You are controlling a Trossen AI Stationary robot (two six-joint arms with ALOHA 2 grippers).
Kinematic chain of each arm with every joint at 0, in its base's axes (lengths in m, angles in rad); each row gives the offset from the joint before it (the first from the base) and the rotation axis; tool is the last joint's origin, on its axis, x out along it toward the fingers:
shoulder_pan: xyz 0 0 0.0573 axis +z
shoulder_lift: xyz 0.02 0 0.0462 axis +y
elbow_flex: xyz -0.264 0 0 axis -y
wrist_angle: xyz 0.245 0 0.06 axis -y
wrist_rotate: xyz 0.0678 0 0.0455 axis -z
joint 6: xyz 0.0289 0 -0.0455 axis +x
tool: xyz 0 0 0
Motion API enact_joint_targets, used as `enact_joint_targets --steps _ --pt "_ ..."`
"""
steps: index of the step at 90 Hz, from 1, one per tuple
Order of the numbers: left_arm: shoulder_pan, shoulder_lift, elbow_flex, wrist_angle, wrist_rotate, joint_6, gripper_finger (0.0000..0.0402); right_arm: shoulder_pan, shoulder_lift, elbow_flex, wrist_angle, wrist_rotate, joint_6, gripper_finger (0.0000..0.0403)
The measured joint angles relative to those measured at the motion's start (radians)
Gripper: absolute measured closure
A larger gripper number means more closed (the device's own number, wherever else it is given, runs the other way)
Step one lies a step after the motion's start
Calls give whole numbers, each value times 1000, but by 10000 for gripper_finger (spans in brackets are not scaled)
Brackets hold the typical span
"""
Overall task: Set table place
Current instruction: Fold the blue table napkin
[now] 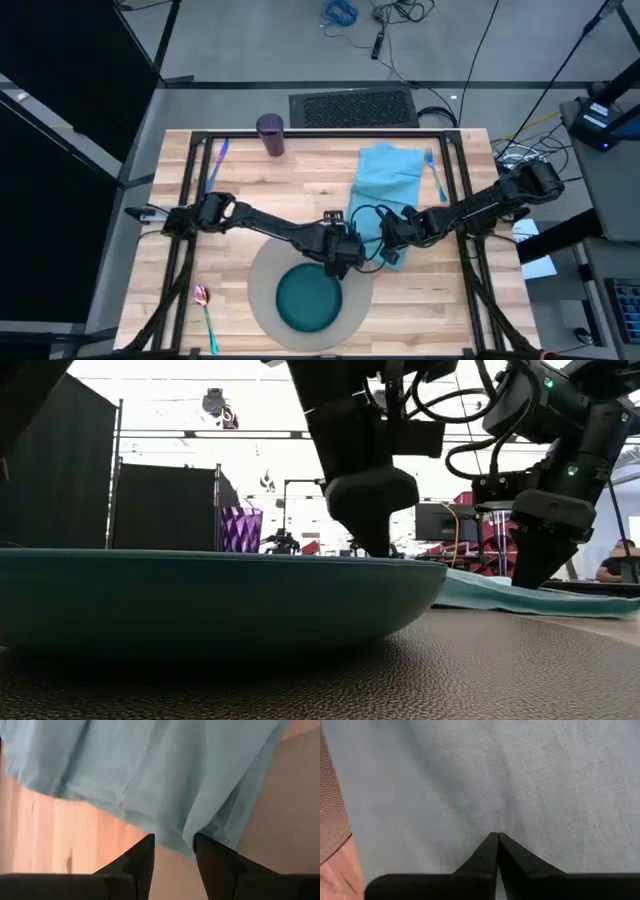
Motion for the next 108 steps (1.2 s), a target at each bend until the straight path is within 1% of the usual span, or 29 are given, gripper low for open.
enact_joint_targets --steps 8,19,23,36,55,77,84,97,103,108 --pt "-6 0 0 26 1 1 306 0 0 0 0 0 0 403" --pt "-5 0 0 25 17 1 376 0 0 0 0 -1 0 403" --pt "-5 0 0 25 30 1 391 0 0 0 0 -1 0 403" --pt "-4 0 0 15 25 1 399 0 0 0 0 -6 0 403" --pt "1 0 0 -86 -150 25 401 0 0 0 0 -17 1 403" --pt "6 0 0 -83 -203 73 401 0 0 0 0 -17 1 403" --pt "5 0 0 -76 -166 78 401 0 0 0 0 -17 2 403" --pt "2 0 0 -64 -62 49 401 0 0 0 0 -17 2 403" --pt "0 0 0 -48 11 25 401 0 0 0 -1 -17 2 403" --pt "0 0 0 -38 106 -1 401 0 0 0 -1 -17 1 403"
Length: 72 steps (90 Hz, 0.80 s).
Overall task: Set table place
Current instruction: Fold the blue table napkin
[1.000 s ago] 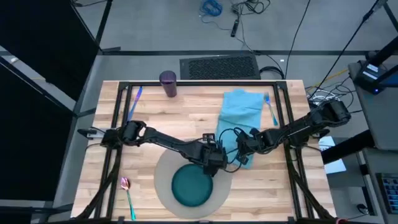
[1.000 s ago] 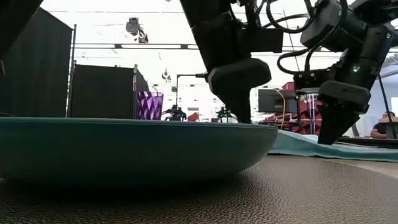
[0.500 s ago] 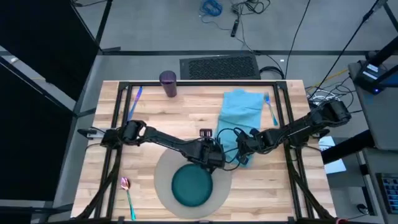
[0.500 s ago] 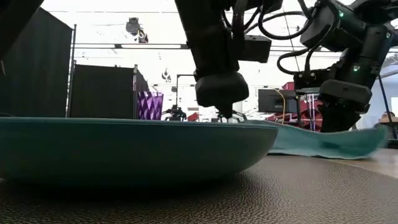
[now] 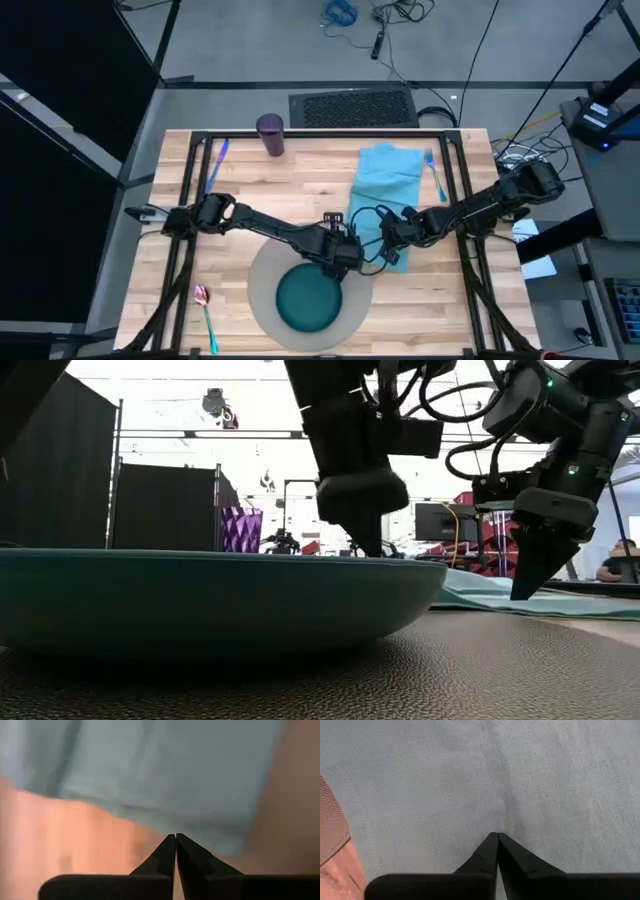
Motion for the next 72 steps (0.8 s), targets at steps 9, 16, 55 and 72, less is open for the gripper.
enact_joint_targets --steps 9,16,55,72 --pt "0 0 0 3 152 -51 401 0 0 0 -1 -1 0 403" --pt "1 0 0 9 179 -73 401 0 0 0 -2 -3 0 403" --pt "2 4 0 102 275 -76 401 0 0 0 -6 -10 0 403" --pt "-4 5 0 122 288 -76 401 0 0 0 -6 -10 -1 403"
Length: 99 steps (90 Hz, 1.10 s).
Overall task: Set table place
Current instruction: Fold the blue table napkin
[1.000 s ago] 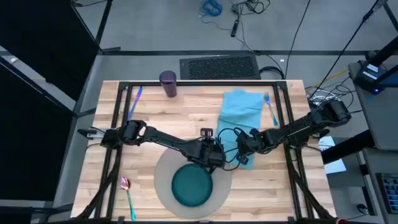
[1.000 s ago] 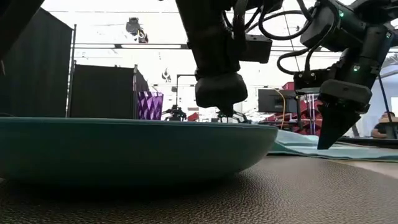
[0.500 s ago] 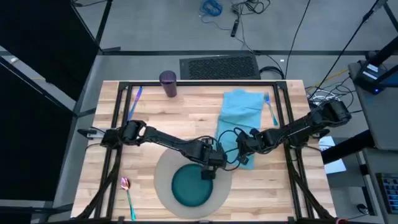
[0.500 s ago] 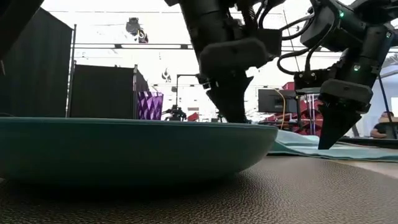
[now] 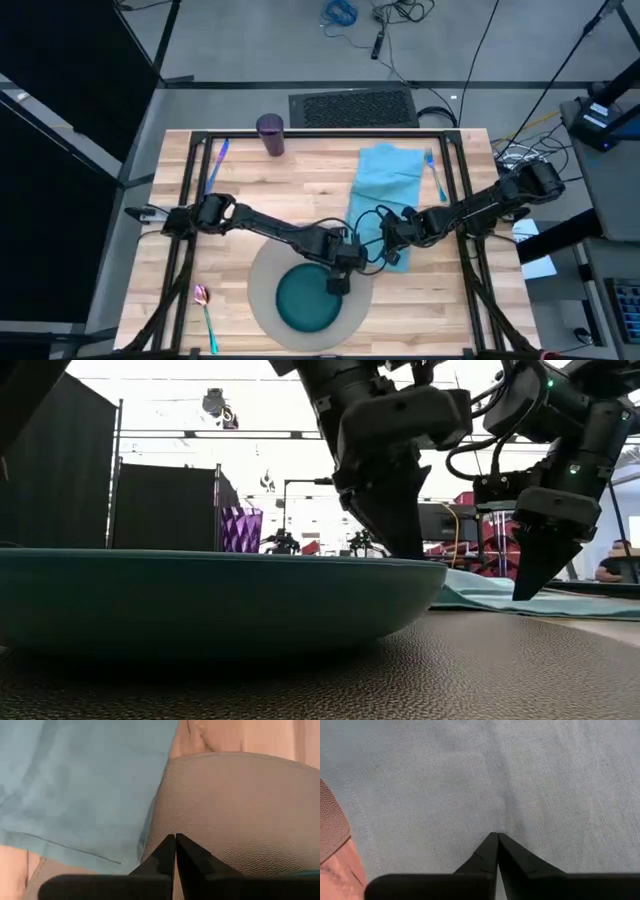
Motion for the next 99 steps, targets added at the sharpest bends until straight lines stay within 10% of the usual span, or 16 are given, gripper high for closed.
enact_joint_targets --steps 99 --pt "48 15 1 -166 -513 26 401 0 0 0 -2 -16 0 403"
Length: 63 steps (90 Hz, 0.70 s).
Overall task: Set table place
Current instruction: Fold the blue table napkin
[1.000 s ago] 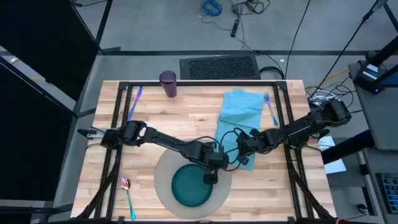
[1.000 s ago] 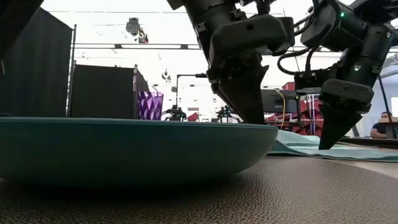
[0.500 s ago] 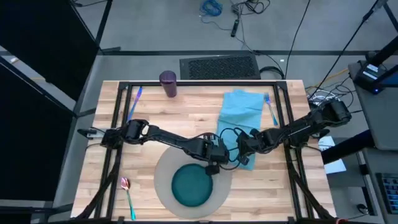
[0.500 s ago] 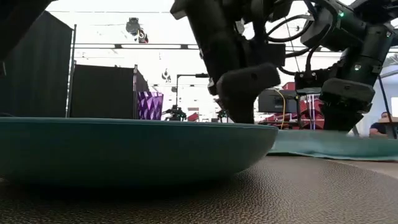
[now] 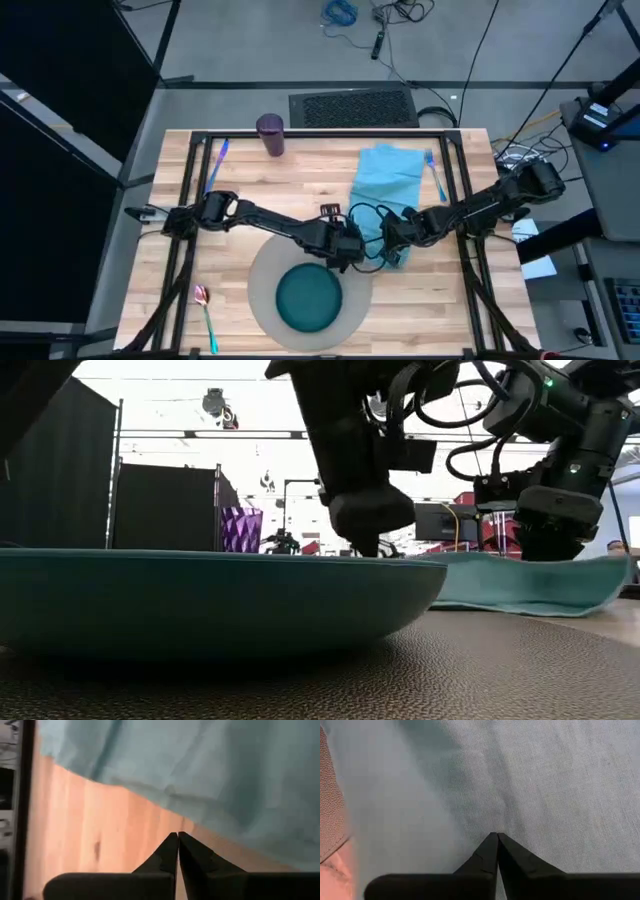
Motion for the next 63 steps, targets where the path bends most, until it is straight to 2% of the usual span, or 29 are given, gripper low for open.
enact_joint_targets --steps 10,20,45,63 --pt "0 0 0 -34 -43 -22 401 0 0 0 0 0 0 403" --pt "-2 0 0 -41 -16 -34 401 0 0 0 0 0 0 403" --pt "-1 0 0 15 286 -53 401 0 0 0 -2 -3 -5 403" --pt "15 -1 0 72 254 -24 401 0 0 0 -5 -8 -5 403"
